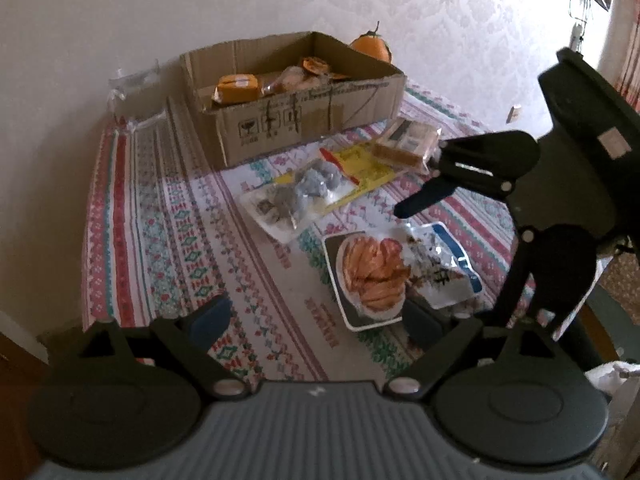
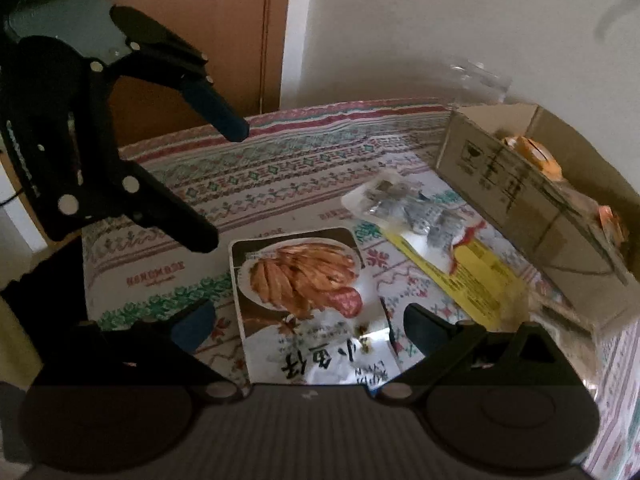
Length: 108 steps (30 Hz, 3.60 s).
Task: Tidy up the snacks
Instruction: 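Grasp the white fish-snack pack with the right tool while the left tool grasps the small brown pack, then lift the fish-snack pack with the right tool while the left tool lifts the brown pack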
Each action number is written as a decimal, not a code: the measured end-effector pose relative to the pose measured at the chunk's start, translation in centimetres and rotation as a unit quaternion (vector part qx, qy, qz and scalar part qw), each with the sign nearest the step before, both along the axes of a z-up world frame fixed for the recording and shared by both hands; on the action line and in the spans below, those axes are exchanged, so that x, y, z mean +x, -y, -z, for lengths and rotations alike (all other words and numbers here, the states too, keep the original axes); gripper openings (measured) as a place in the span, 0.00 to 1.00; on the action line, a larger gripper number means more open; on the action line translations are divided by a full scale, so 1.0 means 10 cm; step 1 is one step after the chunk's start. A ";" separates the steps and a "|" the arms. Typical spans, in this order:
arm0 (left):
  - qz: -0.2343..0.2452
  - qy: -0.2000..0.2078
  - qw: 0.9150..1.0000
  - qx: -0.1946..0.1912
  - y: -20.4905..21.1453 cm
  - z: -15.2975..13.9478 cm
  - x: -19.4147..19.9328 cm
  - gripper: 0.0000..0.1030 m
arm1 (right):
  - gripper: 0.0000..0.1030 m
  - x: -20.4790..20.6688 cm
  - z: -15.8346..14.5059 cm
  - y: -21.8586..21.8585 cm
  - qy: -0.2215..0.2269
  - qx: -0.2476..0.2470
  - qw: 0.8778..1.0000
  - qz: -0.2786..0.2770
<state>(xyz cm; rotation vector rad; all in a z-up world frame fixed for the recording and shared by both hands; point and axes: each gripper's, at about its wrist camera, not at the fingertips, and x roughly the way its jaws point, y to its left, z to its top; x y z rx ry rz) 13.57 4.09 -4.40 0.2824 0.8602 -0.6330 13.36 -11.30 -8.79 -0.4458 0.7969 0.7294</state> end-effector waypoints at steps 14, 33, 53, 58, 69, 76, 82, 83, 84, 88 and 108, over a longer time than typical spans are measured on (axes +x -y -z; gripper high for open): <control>0.021 -0.012 1.000 0.001 0.09 0.05 0.02 0.90 | 0.80 -0.05 -0.12 0.19 0.000 0.010 1.000 0.021; 0.078 -0.025 0.997 0.011 0.73 0.28 0.05 0.85 | 0.79 -0.08 -0.17 0.95 -0.003 0.005 0.984 0.177; 0.088 -0.007 0.996 0.009 0.88 0.14 -0.07 0.44 | 0.79 -0.12 -0.18 1.01 -0.001 0.021 0.983 0.184; 0.089 -0.011 0.996 0.003 0.83 0.05 -0.04 0.44 | 0.79 -0.13 -0.23 0.97 0.003 0.016 0.984 0.177; 0.076 0.012 0.997 0.003 0.74 -0.12 0.08 0.44 | 0.79 0.00 -0.40 0.95 0.010 0.029 0.984 0.177; 0.074 0.011 0.997 0.002 0.72 -0.10 0.10 0.44 | 0.79 0.09 -0.30 0.86 -0.003 0.033 0.985 0.168; 0.069 -0.005 0.998 0.003 0.70 -0.05 0.13 0.31 | 0.94 0.14 -0.06 0.86 -0.029 0.032 0.986 0.162; 0.068 -0.006 0.998 0.004 0.69 -0.05 0.13 0.31 | 0.98 0.13 -0.06 0.86 -0.032 0.038 0.986 0.161; 0.070 -0.005 0.998 0.004 0.69 -0.05 0.12 0.31 | 0.98 0.12 -0.05 0.86 -0.034 0.043 0.986 0.159; 0.078 -0.011 0.997 0.005 0.70 -0.01 0.10 0.32 | 0.96 0.04 0.01 0.78 -0.015 0.014 0.989 0.147; -0.034 -0.024 0.999 0.014 0.83 0.28 -0.07 0.44 | 0.77 -0.14 -0.17 0.83 0.010 0.026 0.986 0.164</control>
